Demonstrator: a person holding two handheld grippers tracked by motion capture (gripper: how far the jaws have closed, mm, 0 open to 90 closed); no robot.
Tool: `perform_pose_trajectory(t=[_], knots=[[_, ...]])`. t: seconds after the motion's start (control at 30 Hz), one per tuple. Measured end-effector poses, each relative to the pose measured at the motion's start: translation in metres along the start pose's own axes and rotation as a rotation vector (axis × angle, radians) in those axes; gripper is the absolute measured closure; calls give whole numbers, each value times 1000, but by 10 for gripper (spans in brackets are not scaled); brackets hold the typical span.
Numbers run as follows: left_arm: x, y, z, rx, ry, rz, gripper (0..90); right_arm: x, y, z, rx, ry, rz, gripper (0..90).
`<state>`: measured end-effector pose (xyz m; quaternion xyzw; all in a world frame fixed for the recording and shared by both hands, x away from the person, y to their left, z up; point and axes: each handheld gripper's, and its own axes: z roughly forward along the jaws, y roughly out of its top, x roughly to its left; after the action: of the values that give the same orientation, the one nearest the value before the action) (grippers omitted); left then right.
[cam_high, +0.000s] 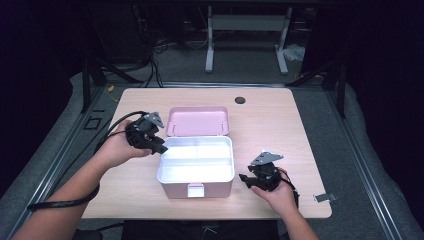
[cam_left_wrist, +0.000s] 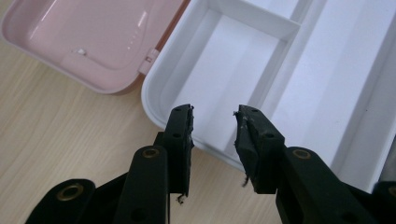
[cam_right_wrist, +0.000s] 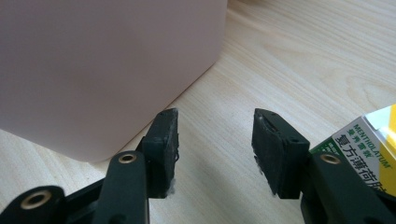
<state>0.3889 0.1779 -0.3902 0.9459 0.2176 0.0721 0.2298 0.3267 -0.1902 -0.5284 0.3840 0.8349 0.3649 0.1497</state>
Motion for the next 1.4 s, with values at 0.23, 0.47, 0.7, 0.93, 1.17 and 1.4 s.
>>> perform_pose_trajectory(t=[0.23,0.47,0.7,0.93,1.17,1.4], knots=[[-8,16,9,62,16,78,672,0,0,0,1,2,-4,506],[-14,30,13,96,21,129,670,-1,-1,0,-2,6,1,506],[-18,44,19,139,17,181,679,0,-1,0,0,7,-5,506],[-23,54,23,175,-15,220,706,-1,-1,0,-5,11,0,506],[-26,57,35,185,-45,229,710,-1,-1,0,-4,13,-3,506],[-29,61,40,206,-63,266,743,-2,-2,1,2,17,-5,506]])
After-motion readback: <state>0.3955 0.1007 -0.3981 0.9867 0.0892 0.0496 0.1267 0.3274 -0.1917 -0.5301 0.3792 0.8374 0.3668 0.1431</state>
